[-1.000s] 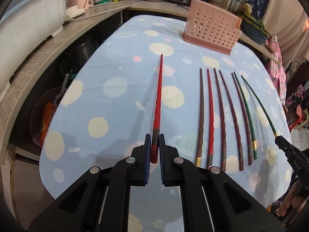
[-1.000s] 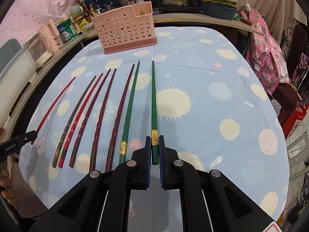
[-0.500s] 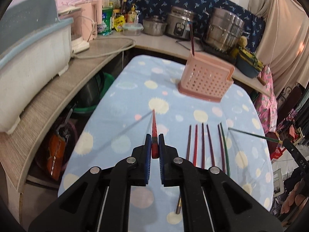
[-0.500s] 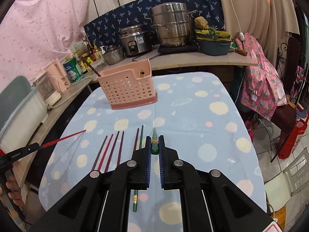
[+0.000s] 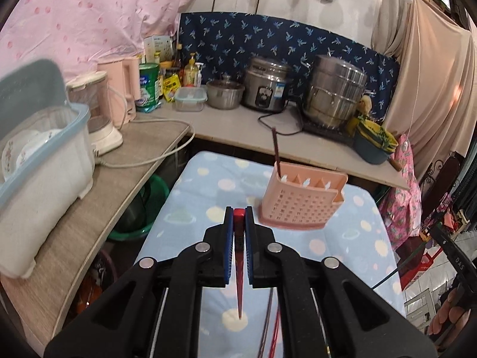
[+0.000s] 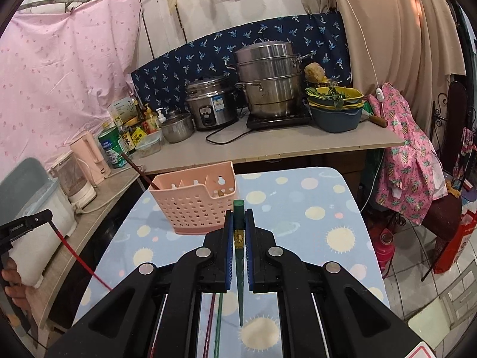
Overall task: Organize utensils
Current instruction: 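Lift and carry both chopsticks into the pink caddy with both tools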
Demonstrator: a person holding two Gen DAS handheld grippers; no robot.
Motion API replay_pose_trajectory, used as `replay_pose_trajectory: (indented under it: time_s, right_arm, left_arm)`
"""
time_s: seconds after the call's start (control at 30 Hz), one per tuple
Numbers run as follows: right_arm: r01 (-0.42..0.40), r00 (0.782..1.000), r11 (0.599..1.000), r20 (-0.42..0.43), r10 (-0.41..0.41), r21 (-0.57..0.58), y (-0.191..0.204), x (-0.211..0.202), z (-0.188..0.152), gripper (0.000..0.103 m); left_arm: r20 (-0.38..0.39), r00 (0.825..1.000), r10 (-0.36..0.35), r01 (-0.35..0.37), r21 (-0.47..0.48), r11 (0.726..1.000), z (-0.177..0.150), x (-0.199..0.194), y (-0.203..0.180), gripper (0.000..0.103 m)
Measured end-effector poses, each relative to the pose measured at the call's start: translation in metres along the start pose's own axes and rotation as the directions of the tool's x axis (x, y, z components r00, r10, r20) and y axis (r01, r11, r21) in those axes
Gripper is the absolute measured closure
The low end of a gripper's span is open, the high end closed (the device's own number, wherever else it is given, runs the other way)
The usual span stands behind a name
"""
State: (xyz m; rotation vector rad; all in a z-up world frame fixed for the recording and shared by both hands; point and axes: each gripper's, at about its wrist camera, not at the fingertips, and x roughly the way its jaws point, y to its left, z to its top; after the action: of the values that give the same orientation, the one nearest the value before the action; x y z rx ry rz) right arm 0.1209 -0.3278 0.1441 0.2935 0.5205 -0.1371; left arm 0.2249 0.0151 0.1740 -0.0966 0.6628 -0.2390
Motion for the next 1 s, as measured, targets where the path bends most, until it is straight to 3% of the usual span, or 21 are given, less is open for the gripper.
replay_pose_trajectory:
  time_s: [0.23, 0.43, 0.6, 0.77, 1.0]
  right_arm:
    - [-0.059, 0.995, 0.998, 0.088, 0.057, 0.023, 0.011, 0.01, 0.057, 0.096]
    - [-0.105, 0.979, 0.994, 0.178, 0.099, 0.023, 0.034, 0.025, 0.115, 0.096]
    - [-0.124, 0.972, 0.992, 0.206, 0.116, 0.027, 0.048, 0.05, 0.15, 0.096]
    - [-0.133, 0.977, 0.991, 0.171, 0.126, 0.033, 0.056, 0.089, 0.153, 0.096]
    - [-0.111, 0.99, 0.994, 0.087, 0.109, 0.022, 0.057, 0.138, 0.131, 0.096]
  left_arm:
    - [0.087, 0.994, -0.061, 0.062, -0.01, 0.998, 0.062, 0.001, -0.029, 0.096]
    - [0.187, 0.977, -0.104, 0.106, 0.0, 0.994, 0.118, 0.004, -0.062, 0.096]
    - [0.232, 0.968, -0.098, 0.099, 0.008, 0.995, 0.143, 0.023, -0.08, 0.096]
    - [0.22, 0.974, -0.061, 0.058, 0.02, 0.998, 0.147, 0.058, -0.092, 0.096]
    - [0.149, 0.988, -0.048, 0.045, 0.022, 0.999, 0.134, 0.107, -0.088, 0.096]
